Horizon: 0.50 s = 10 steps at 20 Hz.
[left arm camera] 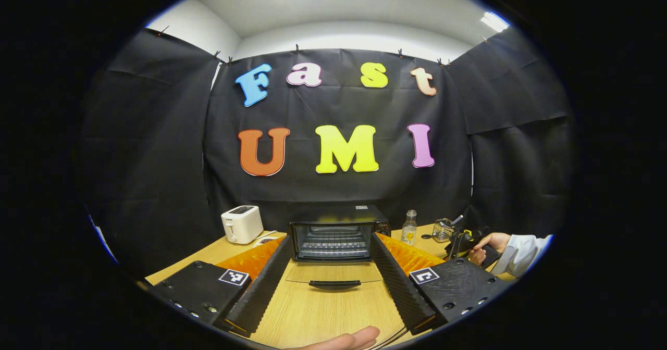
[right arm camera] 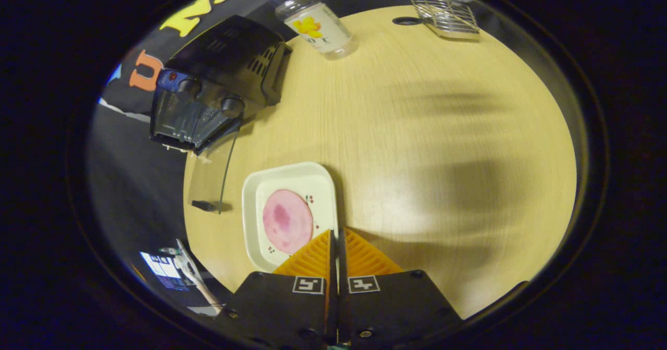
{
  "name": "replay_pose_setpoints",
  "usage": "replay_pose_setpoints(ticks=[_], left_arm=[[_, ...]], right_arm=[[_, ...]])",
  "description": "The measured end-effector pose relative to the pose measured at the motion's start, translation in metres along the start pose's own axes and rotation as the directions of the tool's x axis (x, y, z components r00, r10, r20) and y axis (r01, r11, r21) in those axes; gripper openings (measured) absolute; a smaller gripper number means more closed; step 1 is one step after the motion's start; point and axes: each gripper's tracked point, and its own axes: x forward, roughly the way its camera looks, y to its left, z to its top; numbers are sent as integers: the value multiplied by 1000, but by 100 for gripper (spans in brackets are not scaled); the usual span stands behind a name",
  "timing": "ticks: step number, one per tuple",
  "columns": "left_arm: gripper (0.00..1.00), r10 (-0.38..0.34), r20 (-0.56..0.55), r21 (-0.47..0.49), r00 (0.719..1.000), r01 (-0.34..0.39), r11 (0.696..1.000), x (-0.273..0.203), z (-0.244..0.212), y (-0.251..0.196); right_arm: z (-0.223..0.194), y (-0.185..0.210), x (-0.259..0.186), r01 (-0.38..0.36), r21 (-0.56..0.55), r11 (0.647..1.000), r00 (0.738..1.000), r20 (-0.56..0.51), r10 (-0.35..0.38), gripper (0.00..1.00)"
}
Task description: Open the electric oven with the left hand, put the food in, and close the electric oven.
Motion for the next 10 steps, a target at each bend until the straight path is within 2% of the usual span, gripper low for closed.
replay_pose_setpoints(ticks=[2,3,4,5,6,7,8,9,10], left_arm=[[96,-9,-1,-1,1000,9,1000,-2,-1,1],[96,-13,-2,-4,1000,13,1000,-4,-1,2],[96,-16,-2,-7,1000,16,1000,-6,-2,4],[96,-16,-3,-9,1000,16,1000,-9,-2,7],[96,-14,-4,-10,1000,14,1000,-12,-2,11],[96,-8,-1,-11,1000,8,1000,-13,-3,17],[96,-2,2,-12,1000,2,1000,-15,-4,23],[96,1,2,-11,1000,-1,1000,-16,-6,27],[96,5,-1,-12,1000,-5,1000,-18,-8,32]], right_arm=[[-5,-7,-8,-29,37,999,1000,13,29,1],[-7,-8,-13,-46,51,998,999,22,45,4],[-9,-10,-20,-58,62,996,998,35,56,1],[-9,-12,-27,-59,71,996,997,47,56,4],[-10,-14,-35,-60,76,995,996,64,55,1],[-11,-15,-44,-60,71,996,995,81,54,4],[-10,-14,-55,-59,65,996,994,99,53,1],[-9,-11,-64,-65,64,996,992,115,58,4],[-10,-8,-74,-73,61,995,990,129,64,1]])
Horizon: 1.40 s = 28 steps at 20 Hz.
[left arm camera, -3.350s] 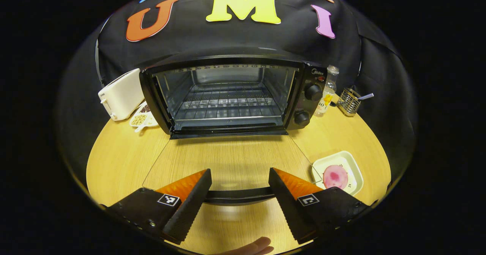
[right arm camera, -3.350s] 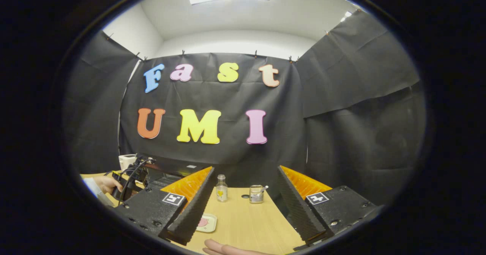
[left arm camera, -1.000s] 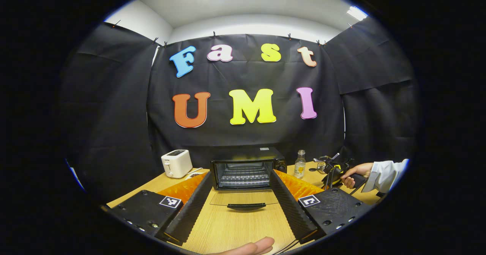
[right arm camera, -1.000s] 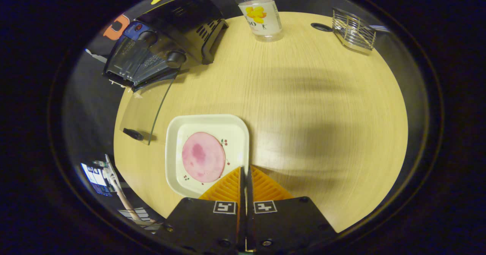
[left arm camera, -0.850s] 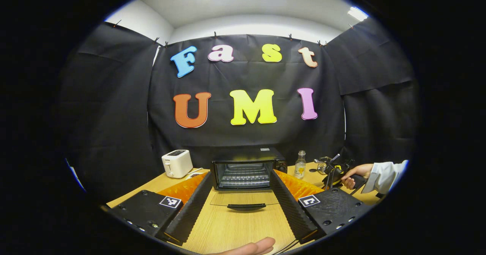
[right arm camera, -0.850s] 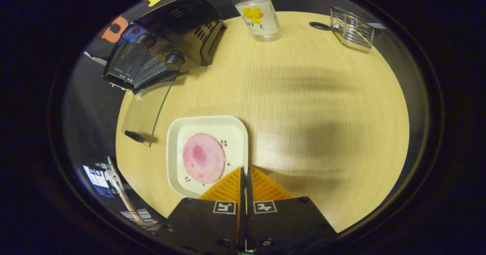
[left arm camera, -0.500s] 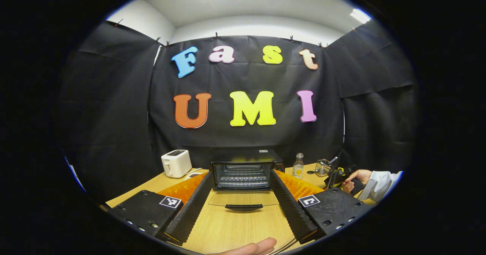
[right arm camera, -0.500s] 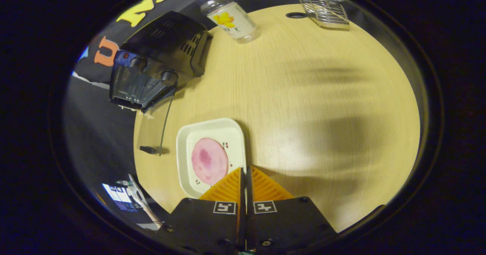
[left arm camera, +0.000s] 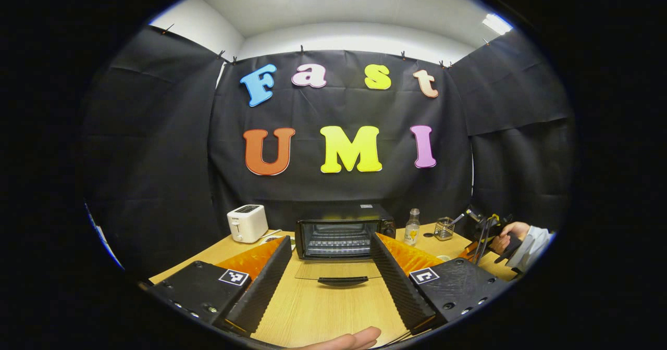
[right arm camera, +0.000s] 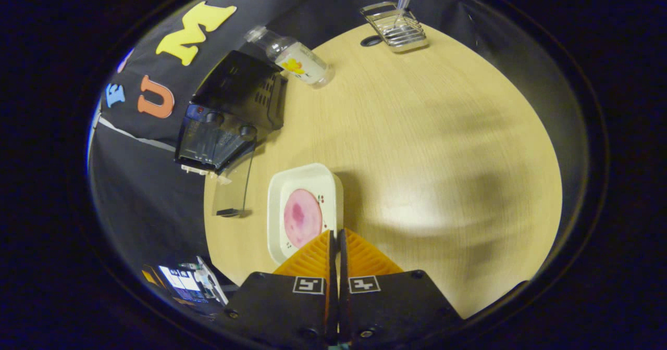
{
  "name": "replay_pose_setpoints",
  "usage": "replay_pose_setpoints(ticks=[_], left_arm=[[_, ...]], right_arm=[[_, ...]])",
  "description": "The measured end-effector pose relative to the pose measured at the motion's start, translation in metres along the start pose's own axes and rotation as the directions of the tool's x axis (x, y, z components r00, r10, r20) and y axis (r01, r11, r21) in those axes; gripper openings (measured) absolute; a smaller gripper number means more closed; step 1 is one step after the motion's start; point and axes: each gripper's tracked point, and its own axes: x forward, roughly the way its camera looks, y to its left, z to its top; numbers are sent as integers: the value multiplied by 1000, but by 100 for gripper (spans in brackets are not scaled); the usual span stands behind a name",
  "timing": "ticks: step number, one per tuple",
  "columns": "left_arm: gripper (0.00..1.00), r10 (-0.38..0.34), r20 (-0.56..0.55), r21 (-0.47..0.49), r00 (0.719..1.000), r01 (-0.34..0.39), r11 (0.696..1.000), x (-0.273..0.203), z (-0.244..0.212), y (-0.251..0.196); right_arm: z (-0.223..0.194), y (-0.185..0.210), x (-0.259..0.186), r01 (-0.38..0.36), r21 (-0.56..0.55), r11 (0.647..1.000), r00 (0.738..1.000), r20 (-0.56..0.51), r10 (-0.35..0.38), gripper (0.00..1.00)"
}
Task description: Open the electric oven with the left hand, put the food in, and close the electric oven.
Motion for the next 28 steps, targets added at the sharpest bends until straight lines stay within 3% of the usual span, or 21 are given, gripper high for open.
replay_pose_setpoints(ticks=[2,7,18,24,28], left_arm=[[96,6,-5,-3,1000,-6,1000,-2,-4,9],[96,21,-7,-12,1000,-22,1000,-4,-13,29],[96,117,-5,-45,993,-118,992,-10,-30,87],[96,143,-23,-59,989,-144,988,-8,-42,110],[96,146,-24,-37,989,-147,988,-1,-45,117]], right_arm=[[0,14,-16,-14,-13,1000,1000,26,14,4],[-4,62,-32,-23,-88,996,998,49,27,1],[-7,178,-9,-75,-227,971,995,48,89,1],[2,224,38,-136,-151,979,988,50,145,1],[17,236,83,-121,-93,988,989,75,128,4]])
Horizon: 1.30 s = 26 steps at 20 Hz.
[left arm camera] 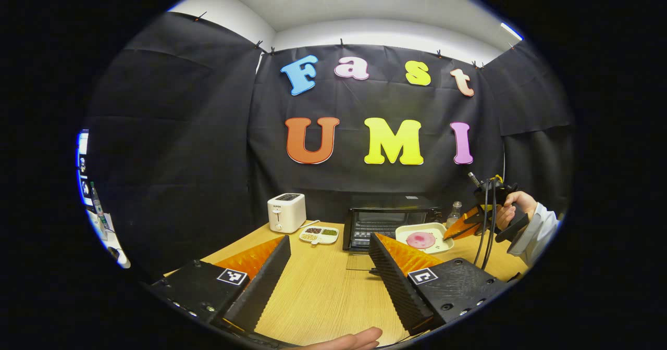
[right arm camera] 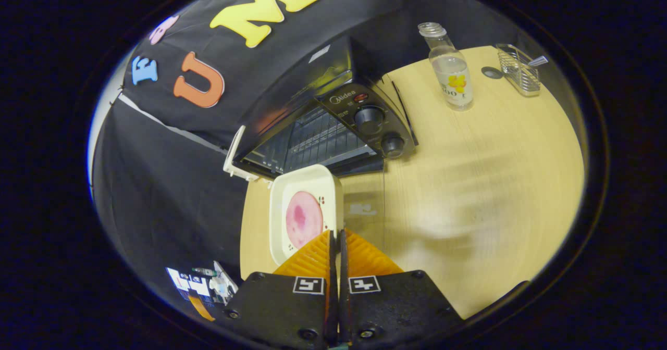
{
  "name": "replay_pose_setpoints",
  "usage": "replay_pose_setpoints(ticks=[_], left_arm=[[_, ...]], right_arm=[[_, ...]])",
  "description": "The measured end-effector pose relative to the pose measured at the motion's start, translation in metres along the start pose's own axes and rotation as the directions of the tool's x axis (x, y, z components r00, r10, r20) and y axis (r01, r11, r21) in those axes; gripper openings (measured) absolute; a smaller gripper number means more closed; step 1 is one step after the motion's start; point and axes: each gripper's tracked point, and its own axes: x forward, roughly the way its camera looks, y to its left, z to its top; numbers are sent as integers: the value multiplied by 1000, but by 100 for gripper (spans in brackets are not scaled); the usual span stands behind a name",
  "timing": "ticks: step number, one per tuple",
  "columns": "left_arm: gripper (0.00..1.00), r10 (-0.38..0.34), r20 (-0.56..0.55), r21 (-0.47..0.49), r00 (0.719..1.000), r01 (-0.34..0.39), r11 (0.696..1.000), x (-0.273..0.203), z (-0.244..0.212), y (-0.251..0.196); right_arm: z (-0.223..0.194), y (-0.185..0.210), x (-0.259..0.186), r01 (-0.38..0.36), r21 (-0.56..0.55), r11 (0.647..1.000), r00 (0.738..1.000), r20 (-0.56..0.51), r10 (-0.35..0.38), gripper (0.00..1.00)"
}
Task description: Open the electric oven with the left hand, put the food in, and close the electric oven.
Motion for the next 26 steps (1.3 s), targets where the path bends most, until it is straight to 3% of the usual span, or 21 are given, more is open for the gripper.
replay_pose_setpoints(ticks=[5,11,13,16,17,22,24,25,26], left_arm=[[96,-1,3,6,1000,1,1000,17,-4,6],[96,9,-37,16,999,-8,1000,46,-24,10],[96,17,-51,33,999,-15,999,53,-31,13],[96,-30,-70,10,997,31,999,68,-37,5],[96,-34,-71,0,997,34,999,74,-38,6],[96,-15,-62,11,998,15,1000,96,-43,17],[96,-29,-78,16,997,30,999,105,-48,10],[96,-31,-89,21,996,33,999,108,-52,9],[96,-28,-93,28,995,31,999,112,-53,9]], right_arm=[[15,18,53,-11,43,999,1000,6,10,4],[34,41,106,-34,159,987,992,125,14,1],[44,45,119,-44,207,977,982,188,4,4],[63,50,131,-75,267,961,957,290,-6,1],[71,51,134,-82,282,956,946,324,-15,4],[116,44,140,-132,332,934,868,494,-52,2],[127,40,145,-150,348,925,853,519,-57,6],[131,39,150,-152,351,924,850,523,-59,2],[134,38,153,-152,351,924,850,524,-59,7]])
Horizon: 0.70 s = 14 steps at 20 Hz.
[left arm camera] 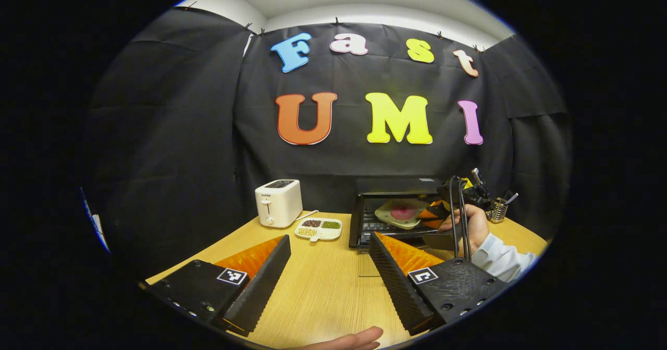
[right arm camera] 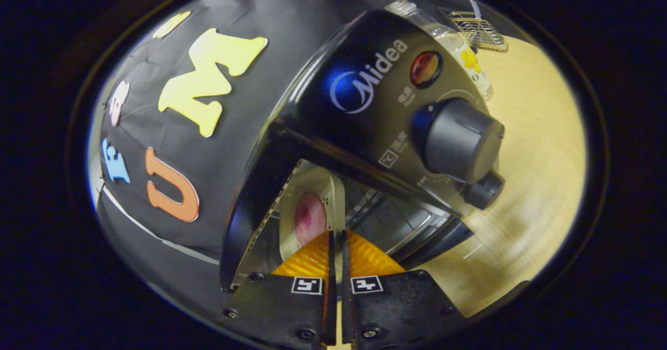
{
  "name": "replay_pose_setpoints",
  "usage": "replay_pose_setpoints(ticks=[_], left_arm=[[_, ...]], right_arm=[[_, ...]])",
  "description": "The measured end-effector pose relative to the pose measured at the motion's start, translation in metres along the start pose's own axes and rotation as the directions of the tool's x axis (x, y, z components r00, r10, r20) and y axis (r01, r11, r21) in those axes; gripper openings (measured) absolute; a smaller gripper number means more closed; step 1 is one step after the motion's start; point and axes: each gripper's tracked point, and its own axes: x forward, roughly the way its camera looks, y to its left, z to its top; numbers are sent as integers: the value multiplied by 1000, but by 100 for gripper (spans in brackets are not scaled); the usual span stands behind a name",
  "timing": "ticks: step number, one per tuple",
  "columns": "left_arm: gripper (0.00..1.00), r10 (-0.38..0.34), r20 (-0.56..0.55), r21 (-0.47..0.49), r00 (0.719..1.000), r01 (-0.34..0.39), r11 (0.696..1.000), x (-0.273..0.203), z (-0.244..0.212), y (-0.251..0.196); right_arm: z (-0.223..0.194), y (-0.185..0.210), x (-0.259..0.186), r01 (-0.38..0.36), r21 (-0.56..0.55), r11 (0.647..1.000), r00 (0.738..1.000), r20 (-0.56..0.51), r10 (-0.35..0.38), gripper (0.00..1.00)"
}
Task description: Open the electric oven with the left hand, put the food in, and close the electric oven.
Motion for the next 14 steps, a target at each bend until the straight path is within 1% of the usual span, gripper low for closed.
replay_pose_setpoints(ticks=[1,2,3,4,5,6,7,8,9,10,11,12,13,14], left_arm=[[96,1,-1,3,1000,-1,1000,4,1,0],[96,-6,-7,2,1000,6,1000,7,-1,-2],[96,-13,-14,-3,1000,13,1000,9,-4,-5],[96,-19,-22,-8,1000,19,1000,12,-7,-9],[96,-26,-30,-11,999,26,1000,14,-8,-13],[96,-37,-37,-11,999,37,999,16,-10,-18],[96,-41,-42,-8,998,41,999,17,-11,-20],[96,-42,-42,-6,998,41,999,18,-11,-23],[96,-45,-45,-6,998,44,999,18,-12,-26],[96,-52,-48,-10,998,51,999,18,-14,-30],[96,-62,-54,-15,997,62,998,17,-15,-36],[96,-74,-57,-18,996,73,997,15,-15,-41],[96,-77,-65,-19,995,76,997,14,-16,-45],[96,-76,-70,-18,995,75,997,13,-17,-47]], right_arm=[[1,1,2,-2,-1,1000,1000,1,2,7],[0,0,3,4,-9,1000,1000,-2,-4,5],[0,-2,4,8,-17,1000,1000,2,-8,10],[1,-3,4,15,-26,1000,1000,5,-15,8],[0,-3,0,14,-26,1000,1000,-2,-14,13],[3,1,-4,-15,-12,1000,1000,-5,15,8],[1,1,-4,-21,-17,1000,1000,-10,21,16],[0,-1,-8,-28,-33,999,999,-16,27,30],[-1,-1,-13,-37,-64,997,999,-20,35,41],[-3,-4,-23,-31,-95,995,999,-28,29,41],[-4,-7,-31,-24,-119,993,1000,-23,22,46],[-4,-9,-45,-24,-137,990,1000,-12,23,57],[-3,-8,-60,-39,-156,987,999,0,39,58],[0,-6,-74,-55,-178,982,998,18,60,63]])
